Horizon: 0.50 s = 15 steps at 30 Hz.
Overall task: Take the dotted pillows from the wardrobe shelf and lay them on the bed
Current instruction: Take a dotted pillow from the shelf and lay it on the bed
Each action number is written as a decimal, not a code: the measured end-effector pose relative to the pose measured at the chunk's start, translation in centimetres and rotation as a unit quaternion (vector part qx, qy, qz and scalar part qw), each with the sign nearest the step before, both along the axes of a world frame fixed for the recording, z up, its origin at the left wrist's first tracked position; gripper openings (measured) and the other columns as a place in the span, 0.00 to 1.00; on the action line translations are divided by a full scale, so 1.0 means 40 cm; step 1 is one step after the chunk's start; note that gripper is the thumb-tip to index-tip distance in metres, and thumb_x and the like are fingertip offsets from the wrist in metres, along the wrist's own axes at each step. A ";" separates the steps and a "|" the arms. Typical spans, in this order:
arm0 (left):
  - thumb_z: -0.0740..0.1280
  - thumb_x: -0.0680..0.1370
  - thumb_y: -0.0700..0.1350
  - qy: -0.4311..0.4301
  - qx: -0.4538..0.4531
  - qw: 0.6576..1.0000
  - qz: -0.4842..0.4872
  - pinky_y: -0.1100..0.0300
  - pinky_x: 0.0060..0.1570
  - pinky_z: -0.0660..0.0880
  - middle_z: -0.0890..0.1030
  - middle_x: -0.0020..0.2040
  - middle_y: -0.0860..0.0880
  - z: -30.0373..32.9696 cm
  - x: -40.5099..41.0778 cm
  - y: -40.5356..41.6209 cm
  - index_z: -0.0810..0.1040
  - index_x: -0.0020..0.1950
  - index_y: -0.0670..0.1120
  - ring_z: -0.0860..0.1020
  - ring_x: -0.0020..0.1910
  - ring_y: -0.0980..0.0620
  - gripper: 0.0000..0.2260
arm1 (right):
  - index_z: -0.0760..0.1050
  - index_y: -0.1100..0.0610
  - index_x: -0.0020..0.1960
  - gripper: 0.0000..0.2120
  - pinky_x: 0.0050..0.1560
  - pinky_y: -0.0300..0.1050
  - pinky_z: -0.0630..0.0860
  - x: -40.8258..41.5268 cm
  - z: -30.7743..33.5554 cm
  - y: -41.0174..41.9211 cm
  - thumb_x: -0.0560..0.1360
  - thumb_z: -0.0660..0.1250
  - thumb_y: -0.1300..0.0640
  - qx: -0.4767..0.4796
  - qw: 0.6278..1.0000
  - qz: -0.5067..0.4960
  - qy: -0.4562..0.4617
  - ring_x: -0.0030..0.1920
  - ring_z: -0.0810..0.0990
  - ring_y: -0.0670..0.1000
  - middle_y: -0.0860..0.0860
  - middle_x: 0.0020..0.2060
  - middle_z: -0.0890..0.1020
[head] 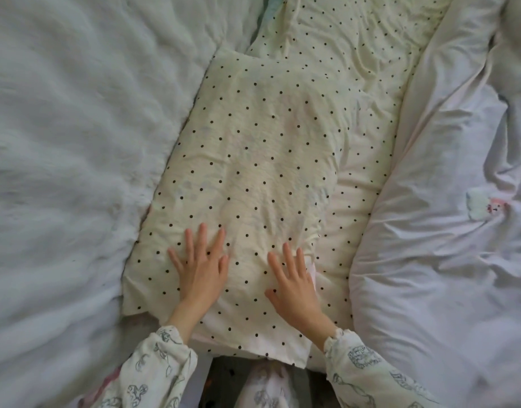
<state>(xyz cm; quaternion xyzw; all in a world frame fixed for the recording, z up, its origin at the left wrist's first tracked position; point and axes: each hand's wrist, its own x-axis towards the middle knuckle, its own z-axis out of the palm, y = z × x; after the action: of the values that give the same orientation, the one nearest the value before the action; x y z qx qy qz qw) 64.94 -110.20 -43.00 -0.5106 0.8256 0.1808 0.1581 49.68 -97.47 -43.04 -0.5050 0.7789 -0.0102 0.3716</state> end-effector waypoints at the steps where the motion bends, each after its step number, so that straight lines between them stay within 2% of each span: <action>1: 0.48 0.80 0.54 0.002 0.007 1.000 0.000 0.32 0.68 0.40 0.38 0.76 0.48 0.007 0.001 0.006 0.38 0.72 0.61 0.35 0.74 0.43 0.25 | 0.46 0.47 0.74 0.34 0.71 0.60 0.57 -0.006 0.005 0.009 0.75 0.62 0.52 -0.008 1.000 0.007 -0.010 0.73 0.34 0.59 0.52 0.75 0.39; 3: 0.50 0.80 0.51 0.002 0.021 1.000 -0.011 0.32 0.68 0.40 0.42 0.77 0.47 0.023 0.004 0.025 0.43 0.74 0.62 0.38 0.75 0.43 0.25 | 0.49 0.49 0.74 0.32 0.71 0.55 0.56 -0.027 0.016 0.026 0.76 0.61 0.53 -0.020 0.999 0.011 -0.037 0.74 0.37 0.57 0.51 0.76 0.42; 5: 0.51 0.80 0.49 -0.002 0.041 0.999 -0.025 0.34 0.68 0.43 0.43 0.77 0.47 0.041 0.012 0.053 0.45 0.74 0.62 0.39 0.75 0.44 0.25 | 0.52 0.51 0.74 0.29 0.70 0.53 0.60 -0.050 0.037 0.039 0.77 0.61 0.54 -0.019 0.997 -0.021 -0.068 0.75 0.43 0.55 0.51 0.76 0.46; 7: 0.53 0.80 0.47 0.006 0.067 0.998 -0.017 0.38 0.70 0.50 0.45 0.77 0.46 0.067 0.017 0.083 0.51 0.74 0.59 0.43 0.75 0.44 0.24 | 0.54 0.54 0.73 0.27 0.66 0.51 0.63 -0.073 0.065 0.052 0.77 0.60 0.53 -0.013 0.993 -0.079 -0.088 0.73 0.56 0.56 0.54 0.75 0.54; 10: 0.55 0.79 0.46 0.023 0.111 0.994 0.009 0.45 0.69 0.61 0.56 0.75 0.43 0.123 -0.002 0.125 0.63 0.71 0.51 0.55 0.74 0.43 0.19 | 0.56 0.55 0.73 0.26 0.60 0.50 0.69 -0.108 0.126 0.093 0.78 0.59 0.51 -0.013 0.987 -0.134 -0.089 0.64 0.71 0.57 0.57 0.68 0.69; 12: 0.55 0.80 0.46 0.036 0.132 0.991 0.006 0.48 0.66 0.64 0.63 0.72 0.44 0.161 -0.026 0.162 0.64 0.71 0.49 0.61 0.71 0.46 0.19 | 0.58 0.55 0.72 0.25 0.57 0.46 0.70 -0.136 0.174 0.139 0.78 0.59 0.51 -0.033 0.983 -0.154 -0.092 0.60 0.74 0.55 0.56 0.64 0.74; 15: 0.54 0.80 0.46 0.050 0.161 0.985 -0.025 0.52 0.65 0.65 0.66 0.71 0.46 0.213 -0.083 0.227 0.63 0.72 0.48 0.65 0.69 0.49 0.19 | 0.61 0.55 0.71 0.23 0.55 0.44 0.70 -0.185 0.246 0.235 0.78 0.59 0.51 -0.062 0.971 -0.210 -0.096 0.58 0.76 0.53 0.55 0.60 0.77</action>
<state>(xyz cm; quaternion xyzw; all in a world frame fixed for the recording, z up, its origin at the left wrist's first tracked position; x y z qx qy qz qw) 61.60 -101.11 -34.46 -0.4477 0.8054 0.3326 0.2008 42.27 -88.08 -33.21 -0.3486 0.8263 -0.1847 0.4019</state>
